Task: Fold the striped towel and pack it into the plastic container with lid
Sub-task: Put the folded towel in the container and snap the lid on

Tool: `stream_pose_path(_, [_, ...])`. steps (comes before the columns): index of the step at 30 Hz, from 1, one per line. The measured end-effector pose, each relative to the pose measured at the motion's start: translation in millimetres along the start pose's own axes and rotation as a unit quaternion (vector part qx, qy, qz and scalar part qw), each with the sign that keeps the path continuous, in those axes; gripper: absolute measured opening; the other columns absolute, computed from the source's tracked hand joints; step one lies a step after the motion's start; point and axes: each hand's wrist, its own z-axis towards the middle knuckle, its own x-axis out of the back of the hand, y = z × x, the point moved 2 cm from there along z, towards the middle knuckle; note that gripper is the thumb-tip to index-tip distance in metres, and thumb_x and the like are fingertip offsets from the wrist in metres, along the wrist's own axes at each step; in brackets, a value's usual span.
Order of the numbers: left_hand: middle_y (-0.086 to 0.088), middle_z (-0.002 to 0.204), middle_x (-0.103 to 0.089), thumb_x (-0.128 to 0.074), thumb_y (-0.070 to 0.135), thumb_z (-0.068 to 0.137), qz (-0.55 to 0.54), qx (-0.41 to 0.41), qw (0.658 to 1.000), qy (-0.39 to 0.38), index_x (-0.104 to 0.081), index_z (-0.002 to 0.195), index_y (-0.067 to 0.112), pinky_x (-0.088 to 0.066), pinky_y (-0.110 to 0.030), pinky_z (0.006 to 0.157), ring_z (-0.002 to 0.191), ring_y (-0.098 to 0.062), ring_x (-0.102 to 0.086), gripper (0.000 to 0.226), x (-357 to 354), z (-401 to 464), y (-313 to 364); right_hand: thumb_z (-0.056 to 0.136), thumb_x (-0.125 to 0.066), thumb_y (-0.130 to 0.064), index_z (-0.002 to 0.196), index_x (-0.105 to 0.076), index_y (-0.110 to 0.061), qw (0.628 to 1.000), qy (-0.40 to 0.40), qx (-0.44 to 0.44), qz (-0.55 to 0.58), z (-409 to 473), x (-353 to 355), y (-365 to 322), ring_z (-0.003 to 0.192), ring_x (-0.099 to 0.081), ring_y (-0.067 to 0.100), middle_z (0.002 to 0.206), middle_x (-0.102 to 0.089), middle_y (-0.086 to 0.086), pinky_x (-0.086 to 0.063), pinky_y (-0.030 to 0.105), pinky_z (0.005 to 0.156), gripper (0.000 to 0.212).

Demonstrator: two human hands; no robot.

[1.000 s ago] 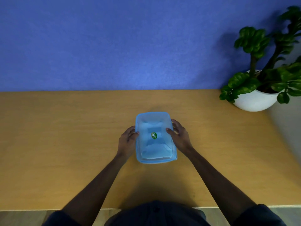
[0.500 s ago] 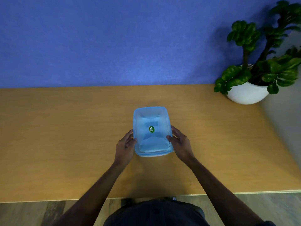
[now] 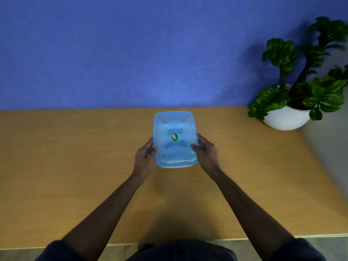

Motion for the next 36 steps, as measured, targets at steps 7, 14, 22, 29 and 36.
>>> stream_pose_path(7, [-0.007, 0.133, -0.059, -0.045, 0.003, 0.096, 0.018, 0.002, 1.0, 0.016, -0.048, 0.139, 0.008, -0.042, -0.024, 0.102, 0.113, -0.005, -0.057, 0.043, -13, 52, 15, 0.088, -0.061, -0.016, 0.137, -0.055, -0.023, 0.999, 0.016, -0.006, -0.027, 47, -9, -17, 0.107, -0.067, 0.012, 0.123, -0.069, -0.005, -0.053, 0.042, 0.097, 0.05])
stream_pose_path(14, [-0.009, 0.136, -0.058, -0.047, 0.005, 0.097, 0.018, 0.038, 0.999, 0.019, -0.045, 0.141, 0.008, -0.042, -0.032, 0.106, 0.125, -0.022, -0.055, 0.044, -19, 98, 10, 0.088, -0.06, -0.015, 0.133, -0.058, -0.026, 0.998, 0.016, -0.02, -0.055, 87, -17, -24, 0.102, -0.068, 0.015, 0.114, -0.072, -0.006, -0.054, 0.043, 0.095, 0.047])
stream_pose_path(22, [-0.013, 0.133, -0.059, -0.045, 0.0, 0.095, 0.019, 0.055, 0.998, 0.025, -0.049, 0.137, 0.004, -0.045, -0.015, 0.092, 0.113, -0.012, -0.056, 0.042, -22, 130, -2, 0.086, -0.061, -0.013, 0.13, -0.061, -0.023, 0.998, 0.004, -0.029, -0.062, 119, -24, -18, 0.1, -0.07, 0.018, 0.108, -0.073, -0.006, -0.054, 0.048, 0.094, 0.045])
stream_pose_path(29, [-0.012, 0.131, -0.06, -0.045, 0.0, 0.096, 0.001, 0.053, 0.998, 0.02, -0.049, 0.136, 0.004, -0.042, -0.025, 0.097, 0.112, -0.011, -0.059, 0.041, -25, 141, -8, 0.09, -0.058, -0.012, 0.131, -0.059, -0.021, 0.997, 0.008, -0.026, -0.078, 128, -28, -19, 0.1, -0.069, 0.022, 0.106, -0.07, -0.006, -0.056, 0.048, 0.09, 0.042])
stream_pose_path(36, [0.0, 0.125, -0.059, -0.045, 0.003, 0.097, 0.037, 0.033, 0.999, 0.015, -0.047, 0.138, 0.005, -0.043, -0.029, 0.1, 0.11, -0.011, -0.056, 0.042, -26, 151, -4, 0.09, -0.057, -0.011, 0.131, -0.059, -0.02, 0.996, 0.011, -0.023, -0.083, 140, -29, -23, 0.102, -0.068, 0.021, 0.108, -0.071, -0.004, -0.054, 0.045, 0.094, 0.042])
